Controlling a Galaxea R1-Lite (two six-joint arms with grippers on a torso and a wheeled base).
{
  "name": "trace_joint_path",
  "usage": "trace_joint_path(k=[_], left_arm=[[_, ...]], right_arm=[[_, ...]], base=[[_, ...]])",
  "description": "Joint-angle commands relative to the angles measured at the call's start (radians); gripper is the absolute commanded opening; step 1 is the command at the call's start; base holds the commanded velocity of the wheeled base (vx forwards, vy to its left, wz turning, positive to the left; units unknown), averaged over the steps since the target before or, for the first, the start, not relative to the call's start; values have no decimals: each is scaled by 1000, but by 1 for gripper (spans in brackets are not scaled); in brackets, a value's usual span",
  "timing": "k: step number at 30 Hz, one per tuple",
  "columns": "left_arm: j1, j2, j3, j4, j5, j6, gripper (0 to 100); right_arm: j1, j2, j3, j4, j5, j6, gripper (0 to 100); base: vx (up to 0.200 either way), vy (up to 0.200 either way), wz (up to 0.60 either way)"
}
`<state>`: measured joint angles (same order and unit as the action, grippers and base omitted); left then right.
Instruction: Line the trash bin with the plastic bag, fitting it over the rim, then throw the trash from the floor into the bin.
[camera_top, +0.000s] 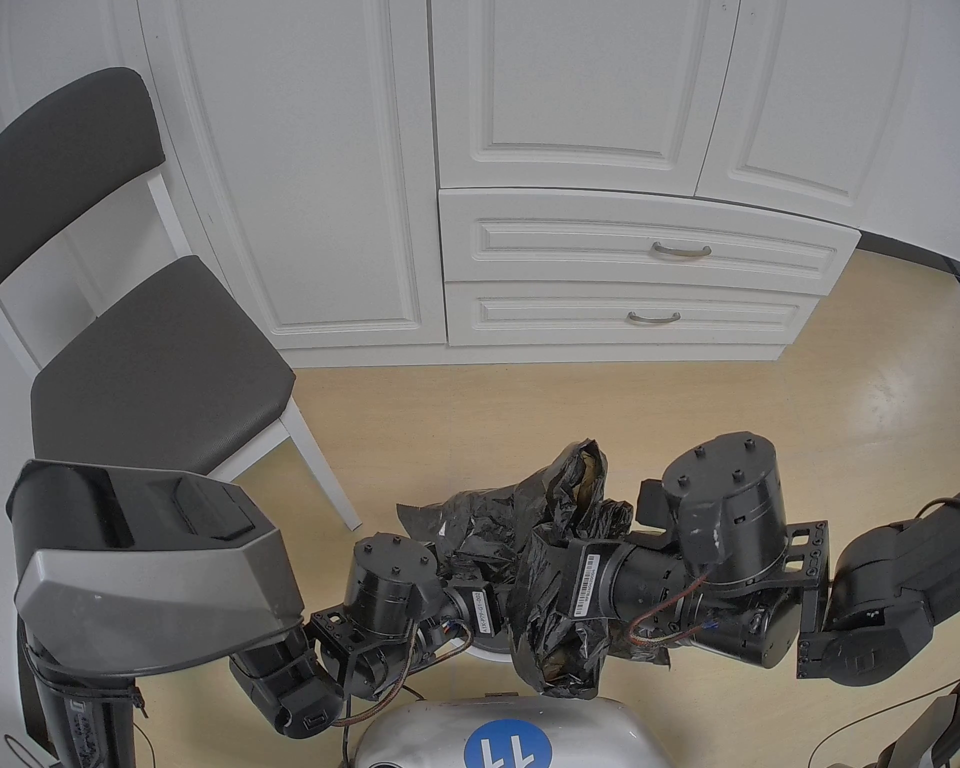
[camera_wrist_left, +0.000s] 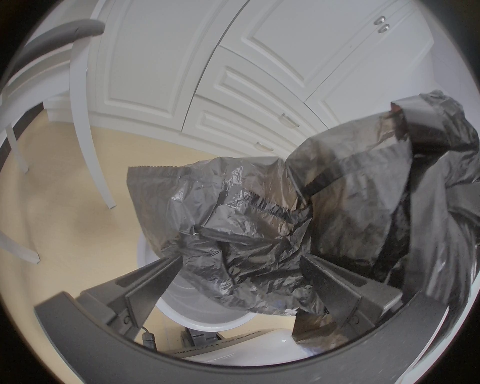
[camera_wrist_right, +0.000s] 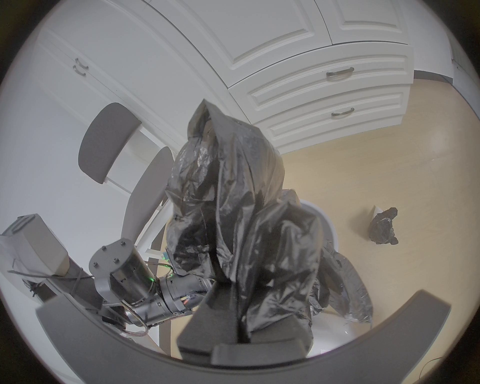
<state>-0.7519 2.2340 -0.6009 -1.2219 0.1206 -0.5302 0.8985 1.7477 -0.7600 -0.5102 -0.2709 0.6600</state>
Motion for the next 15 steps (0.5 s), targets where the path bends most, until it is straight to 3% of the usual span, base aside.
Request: trace_joint_path(k=[1,15], left_arm=[[-1,62,-19,1,-16,-27,100],[-1,177,-116,4,-61,-65,100]], right_arm=[[2,9,-7,-2,-1,0,0],[0,52,-59,10,-2,-2,0]], base=[[0,0,0],[0,0,0]])
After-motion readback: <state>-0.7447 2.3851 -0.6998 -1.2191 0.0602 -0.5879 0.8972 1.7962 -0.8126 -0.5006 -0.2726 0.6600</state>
